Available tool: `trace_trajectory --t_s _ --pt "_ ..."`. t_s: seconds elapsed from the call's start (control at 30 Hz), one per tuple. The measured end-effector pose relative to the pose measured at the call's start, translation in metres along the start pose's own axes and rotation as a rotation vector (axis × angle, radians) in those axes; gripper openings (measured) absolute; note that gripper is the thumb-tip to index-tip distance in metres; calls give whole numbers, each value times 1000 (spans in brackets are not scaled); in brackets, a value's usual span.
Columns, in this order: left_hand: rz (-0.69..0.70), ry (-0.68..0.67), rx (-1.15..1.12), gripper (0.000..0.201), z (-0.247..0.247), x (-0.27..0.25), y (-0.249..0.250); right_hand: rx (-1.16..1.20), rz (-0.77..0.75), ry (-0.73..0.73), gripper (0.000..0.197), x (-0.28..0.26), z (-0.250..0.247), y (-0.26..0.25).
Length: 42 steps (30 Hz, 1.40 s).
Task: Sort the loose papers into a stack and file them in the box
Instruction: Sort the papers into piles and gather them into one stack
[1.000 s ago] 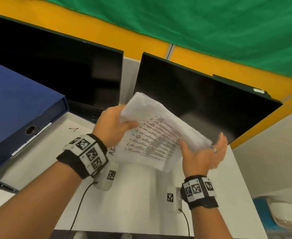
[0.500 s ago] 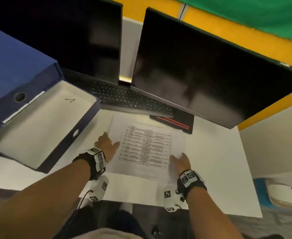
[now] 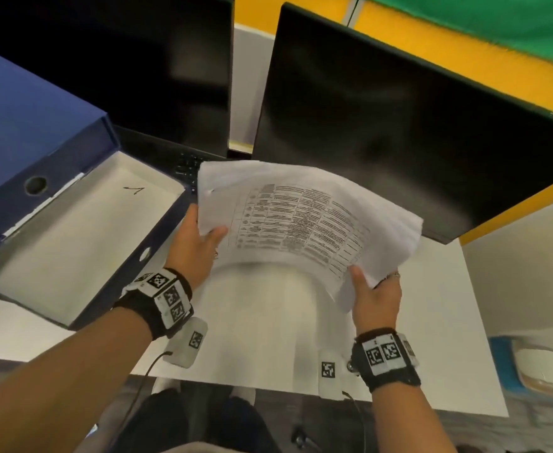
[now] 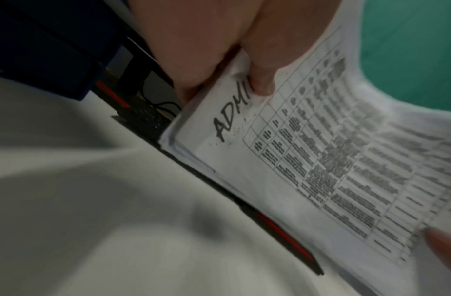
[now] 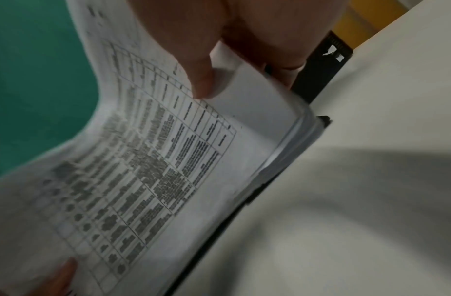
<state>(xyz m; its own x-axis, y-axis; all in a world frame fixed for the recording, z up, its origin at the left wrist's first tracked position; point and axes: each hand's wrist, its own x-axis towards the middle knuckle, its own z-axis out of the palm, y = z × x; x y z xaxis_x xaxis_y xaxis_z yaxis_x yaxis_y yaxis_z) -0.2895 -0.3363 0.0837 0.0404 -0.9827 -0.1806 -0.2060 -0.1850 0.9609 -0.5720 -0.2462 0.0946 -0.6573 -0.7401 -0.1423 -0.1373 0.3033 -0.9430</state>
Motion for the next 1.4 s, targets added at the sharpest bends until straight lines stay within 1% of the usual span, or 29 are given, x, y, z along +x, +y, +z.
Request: trace_trajectory --t_s 0.03,0.1,0.13,0.17,0.23,0.27,0.3,0.37,0.4,0.43,0.47,0.5,0.53,0.57,0.6,0.63,0.7,0.77,0.9,1.03,1.17,1.23,1.33,1.4 --pt "7 -19 31 42 -2 -1 -4 10 -2 -13 43 -2 1 2" --pt "-62 -92 120 46 -5 -3 -18 -13 19 -58 45 -5 5 11" --pt "-96 -117 161 46 -6 -4 -25 -16 36 -69 46 -7 7 15" --pt "-90 -132 198 43 -6 -6 -29 -16 52 -73 46 -7 8 16" --pt "-67 -96 258 30 -5 -6 -28 -18 33 -53 48 -5 8 18" --pt "-78 -81 260 24 -3 -7 -24 -9 13 -42 49 -4 6 18" --pt "-52 -71 289 19 -3 -7 -25 13 -3 -39 48 -5 4 17" --pt "-24 -39 287 17 -5 -11 -24 30 -31 -63 44 -7 1 15" --pt "-34 -40 248 24 -7 -13 -26 17 -42 -82 44 -10 0 14" --pt "-17 -77 225 29 -8 -14 -29 13 -50 -83 44 -13 1 14" --pt "-21 -115 233 30 -11 -14 -31 28 -53 -70 42 -15 1 14" --pt "-3 -115 176 32 -13 -15 -28 58 -55 -53 43 -15 1 13" --pt "21 -116 121 39 -16 -16 -24 81 -58 -25 50 -16 2 10" --pt "76 -95 53 46 -16 -18 -17 101 -57 9 57 -17 2 5" --pt "120 -58 -4 49 -16 -19 -6 127 -64 49 58 -18 2 0" --pt "190 -21 -38 48 -16 -22 5 160 -89 77 51 -17 2 -5" --pt "332 42 -52 32 -14 -25 21 169 -181 86 32 -19 1 -17" --pt "383 106 -45 15 -12 -24 30 125 -245 82 21 -19 2 -25" --pt "346 142 -50 12 -12 -21 28 105 -232 92 25 -17 2 -28" --pt "336 128 -77 8 -13 -19 30 103 -247 133 23 -18 1 -29" --pt "329 40 -53 23 -13 -19 29 54 -228 163 19 -18 3 -28" --pt "328 34 -12 26 -14 -17 28 42 -203 190 17 -16 3 -28" --pt "332 51 21 18 -15 -14 28 55 -198 221 11 -13 2 -29" --pt "327 53 13 14 -14 -13 29 47 -224 196 6 -15 4 -33"
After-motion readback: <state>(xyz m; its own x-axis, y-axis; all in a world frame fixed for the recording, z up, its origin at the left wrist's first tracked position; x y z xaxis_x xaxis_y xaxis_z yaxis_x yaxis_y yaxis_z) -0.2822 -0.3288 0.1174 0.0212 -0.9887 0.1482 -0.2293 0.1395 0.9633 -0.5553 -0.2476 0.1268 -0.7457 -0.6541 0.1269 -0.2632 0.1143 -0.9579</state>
